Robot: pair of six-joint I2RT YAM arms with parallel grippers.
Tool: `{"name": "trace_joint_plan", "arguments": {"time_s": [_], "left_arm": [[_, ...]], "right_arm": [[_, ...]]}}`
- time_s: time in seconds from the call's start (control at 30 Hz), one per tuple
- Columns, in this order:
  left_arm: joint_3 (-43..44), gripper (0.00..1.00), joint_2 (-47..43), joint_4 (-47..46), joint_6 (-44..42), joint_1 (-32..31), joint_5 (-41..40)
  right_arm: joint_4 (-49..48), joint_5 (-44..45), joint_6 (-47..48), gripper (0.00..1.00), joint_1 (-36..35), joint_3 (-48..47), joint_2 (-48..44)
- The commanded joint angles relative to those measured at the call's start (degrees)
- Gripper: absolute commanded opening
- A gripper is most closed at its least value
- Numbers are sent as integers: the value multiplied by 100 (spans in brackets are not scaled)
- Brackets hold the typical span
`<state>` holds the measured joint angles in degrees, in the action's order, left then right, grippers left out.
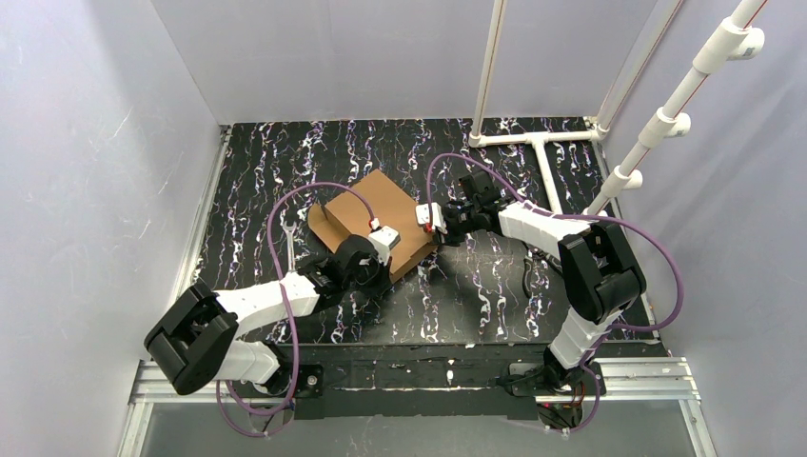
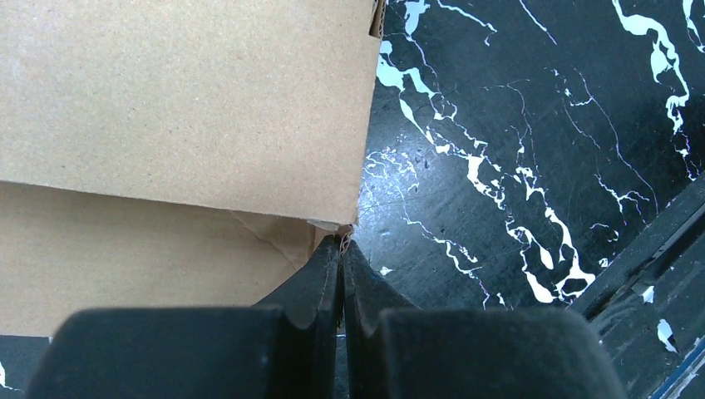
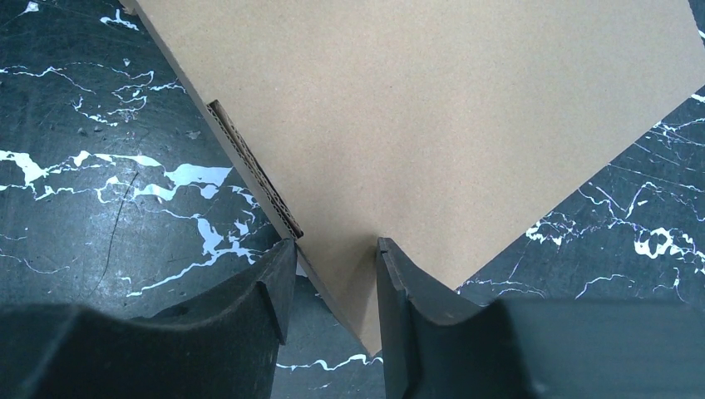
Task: Fold the paper box
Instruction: Close the paper box at the center of the board.
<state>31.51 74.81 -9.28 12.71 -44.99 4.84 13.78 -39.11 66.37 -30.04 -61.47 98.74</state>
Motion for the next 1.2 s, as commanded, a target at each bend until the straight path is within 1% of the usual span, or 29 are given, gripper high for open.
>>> {"name": "trace_joint_plan", "arguments": {"time_s": [0.0, 0.17, 0.33, 0.43, 0.73, 0.93, 1.1, 1.17], "left_arm": [[123, 0, -255, -423, 79, -34, -342], [297, 0, -139, -389, 27, -34, -403], [361, 0, -212, -265, -46, -29, -880], [399, 0, -238, -258, 3, -42, -1013], [518, 0, -185, -355, -242, -154, -823], [465, 0, -159, -603, -120, -153, -254], [360, 0, -240, -731, 2, -155, -196], [343, 0, -225, -733, 14, -152, -370]], "right_arm": [[960, 132, -221, 46, -133, 187, 381], [960, 133, -213, 46, -142, 186, 375], [968, 128, -212, 46, -142, 181, 377], [969, 137, -212, 46, -160, 170, 383], [969, 145, -213, 46, -186, 164, 396], [977, 150, -216, 46, -195, 161, 401], [979, 150, -212, 46, -195, 155, 409], [987, 158, -212, 46, -195, 156, 409]]}}
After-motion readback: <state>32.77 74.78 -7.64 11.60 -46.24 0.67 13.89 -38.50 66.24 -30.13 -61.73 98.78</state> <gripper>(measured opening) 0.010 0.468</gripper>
